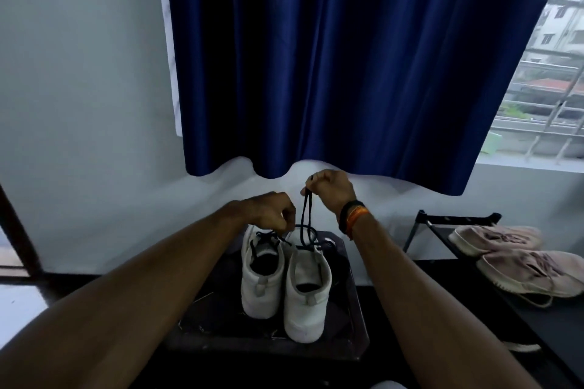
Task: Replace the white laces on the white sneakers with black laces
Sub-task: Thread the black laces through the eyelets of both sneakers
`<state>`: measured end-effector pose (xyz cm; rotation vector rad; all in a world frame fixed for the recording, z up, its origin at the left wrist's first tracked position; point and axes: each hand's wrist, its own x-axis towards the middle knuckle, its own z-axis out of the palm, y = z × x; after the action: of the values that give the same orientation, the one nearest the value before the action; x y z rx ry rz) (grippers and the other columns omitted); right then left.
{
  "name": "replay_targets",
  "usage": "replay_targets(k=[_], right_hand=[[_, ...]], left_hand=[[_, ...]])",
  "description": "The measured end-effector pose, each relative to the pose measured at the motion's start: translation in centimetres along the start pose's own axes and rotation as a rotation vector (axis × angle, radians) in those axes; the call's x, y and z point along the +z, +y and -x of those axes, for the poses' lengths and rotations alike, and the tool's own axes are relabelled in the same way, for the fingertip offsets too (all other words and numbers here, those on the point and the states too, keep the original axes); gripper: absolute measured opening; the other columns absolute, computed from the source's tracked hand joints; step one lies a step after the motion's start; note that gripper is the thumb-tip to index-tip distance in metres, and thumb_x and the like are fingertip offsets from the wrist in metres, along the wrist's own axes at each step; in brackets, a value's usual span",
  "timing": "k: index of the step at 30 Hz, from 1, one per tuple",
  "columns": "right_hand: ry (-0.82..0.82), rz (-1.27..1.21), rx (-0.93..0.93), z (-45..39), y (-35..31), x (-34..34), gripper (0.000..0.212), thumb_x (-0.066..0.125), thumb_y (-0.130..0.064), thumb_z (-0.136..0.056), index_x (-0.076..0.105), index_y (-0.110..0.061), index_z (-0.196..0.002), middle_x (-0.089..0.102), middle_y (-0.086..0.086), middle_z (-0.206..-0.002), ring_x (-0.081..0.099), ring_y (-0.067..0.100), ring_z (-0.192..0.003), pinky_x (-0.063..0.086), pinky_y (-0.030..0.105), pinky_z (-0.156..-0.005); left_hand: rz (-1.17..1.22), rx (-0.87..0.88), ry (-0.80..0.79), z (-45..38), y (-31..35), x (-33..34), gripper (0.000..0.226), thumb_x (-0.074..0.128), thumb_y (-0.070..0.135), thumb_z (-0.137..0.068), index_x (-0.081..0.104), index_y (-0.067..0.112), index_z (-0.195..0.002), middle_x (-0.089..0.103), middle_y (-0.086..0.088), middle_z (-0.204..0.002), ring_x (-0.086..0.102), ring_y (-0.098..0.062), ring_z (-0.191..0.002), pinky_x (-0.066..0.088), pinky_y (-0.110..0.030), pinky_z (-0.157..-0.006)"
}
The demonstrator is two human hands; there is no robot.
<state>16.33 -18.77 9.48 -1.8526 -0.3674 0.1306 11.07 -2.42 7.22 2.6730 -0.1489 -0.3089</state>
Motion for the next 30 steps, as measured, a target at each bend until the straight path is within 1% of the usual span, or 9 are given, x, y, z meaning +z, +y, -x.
replay_targets(k=[2, 4, 8, 13, 17, 19, 21, 25, 30], right_hand=[[-0.007, 0.037, 0.037, 0.6, 1.2, 0.7, 0.018, 0.062, -0.004, -0.086, 0.067, -0.014, -0.073, 0.078, 0.006, -0.081, 0.069, 0.007, -0.07, 0.044, 0.013, -0.056], [0.003, 0.056, 0.082, 1.3, 2.4, 1.1, 0.015, 0.062, -0.006, -0.088, 0.07, -0.014, -0.077, 0.077, 0.005, -0.078, 0.064, 0.005, -0.056, 0.044, 0.014, -0.048], [0.01, 0.057, 0.157, 2.2, 4.4, 1.5, 0.012, 0.061, -0.005, -0.091, 0.074, -0.005, -0.091, 0.073, 0.006, -0.073, 0.064, 0.012, -0.05, 0.052, 0.024, -0.049], [-0.063, -0.042, 0.211, 2.6, 5.5, 1.2, 0.014, 0.06, 0.002, -0.095, 0.073, 0.002, -0.097, 0.07, 0.012, -0.078, 0.068, 0.014, -0.051, 0.053, 0.023, -0.046], [0.042, -0.09, 0.188, 1.6, 6.0, 0.4, 0.018, 0.055, 0.001, -0.096, 0.071, 0.001, -0.087, 0.067, 0.013, -0.074, 0.065, 0.021, -0.051, 0.053, 0.028, -0.05], [0.098, -0.14, 0.164, 0.9, 5.7, -0.4, 0.019, 0.052, 0.001, -0.096, 0.07, 0.001, -0.088, 0.066, 0.014, -0.075, 0.066, 0.026, -0.056, 0.054, 0.031, -0.052], [0.078, -0.167, 0.147, 0.5, 5.2, -0.9, 0.018, 0.052, 0.0, -0.097, 0.069, 0.002, -0.092, 0.066, 0.014, -0.077, 0.07, 0.03, -0.062, 0.059, 0.036, -0.054], [-0.063, -0.17, 0.172, 0.6, 4.5, -1.3, 0.015, 0.053, -0.004, -0.1, 0.067, -0.001, -0.097, 0.068, 0.017, -0.083, 0.074, 0.033, -0.069, 0.061, 0.036, -0.057], [-0.022, -0.176, 0.116, 0.7, 4.0, -1.8, 0.022, 0.046, -0.003, -0.101, 0.066, -0.004, -0.092, 0.068, 0.017, -0.085, 0.071, 0.029, -0.066, 0.061, 0.038, -0.063]], left_hand=[[-0.065, -0.023, -0.025, -0.4, -0.3, 0.6, 0.025, 0.075, 0.009, -0.077, 0.076, 0.016, -0.101, 0.073, 0.003, -0.104, 0.066, -0.013, -0.095, 0.058, -0.03, -0.084], [-0.096, -0.037, -0.028, -0.6, -0.3, 1.2, 0.024, 0.074, 0.01, -0.078, 0.074, 0.018, -0.101, 0.072, 0.001, -0.106, 0.067, -0.017, -0.098, 0.058, -0.034, -0.088], [-0.151, -0.039, -0.005, -0.8, 0.3, 1.9, 0.024, 0.076, 0.015, -0.08, 0.074, 0.022, -0.103, 0.063, 0.005, -0.089, 0.063, -0.017, -0.092, 0.054, -0.03, -0.075], [-0.137, -0.099, 0.028, -1.4, 0.0, 3.0, 0.02, 0.079, 0.016, -0.079, 0.077, 0.015, -0.098, 0.065, -0.002, -0.088, 0.067, -0.022, -0.087, 0.053, -0.029, -0.067], [-0.131, -0.103, 0.02, -1.7, -0.4, 3.4, 0.001, 0.07, 0.014, -0.082, 0.07, 0.014, -0.083, 0.067, -0.003, -0.085, 0.065, -0.023, -0.086, 0.051, -0.031, -0.066], [-0.115, -0.102, 0.007, -1.7, -0.7, 3.6, 0.008, 0.066, 0.016, -0.081, 0.07, 0.011, -0.086, 0.071, -0.009, -0.095, 0.067, -0.026, -0.093, 0.055, -0.038, -0.079], [-0.123, -0.076, -0.01, -1.7, -1.0, 3.8, 0.004, 0.064, 0.016, -0.082, 0.065, 0.013, -0.082, 0.071, -0.011, -0.097, 0.066, -0.029, -0.096, 0.054, -0.041, -0.084], [-0.112, -0.053, 0.002, -1.7, -1.3, 3.7, 0.002, 0.062, 0.016, -0.084, 0.062, 0.014, -0.083, 0.07, -0.01, -0.097, 0.064, -0.028, -0.097, 0.052, -0.042, -0.086], [-0.042, -0.062, -0.002, -1.5, -1.2, 2.9, 0.018, 0.065, 0.021, -0.09, 0.054, 0.019, -0.077, 0.06, 0.0, -0.086, 0.056, -0.019, -0.086, 0.044, -0.033, -0.075]])
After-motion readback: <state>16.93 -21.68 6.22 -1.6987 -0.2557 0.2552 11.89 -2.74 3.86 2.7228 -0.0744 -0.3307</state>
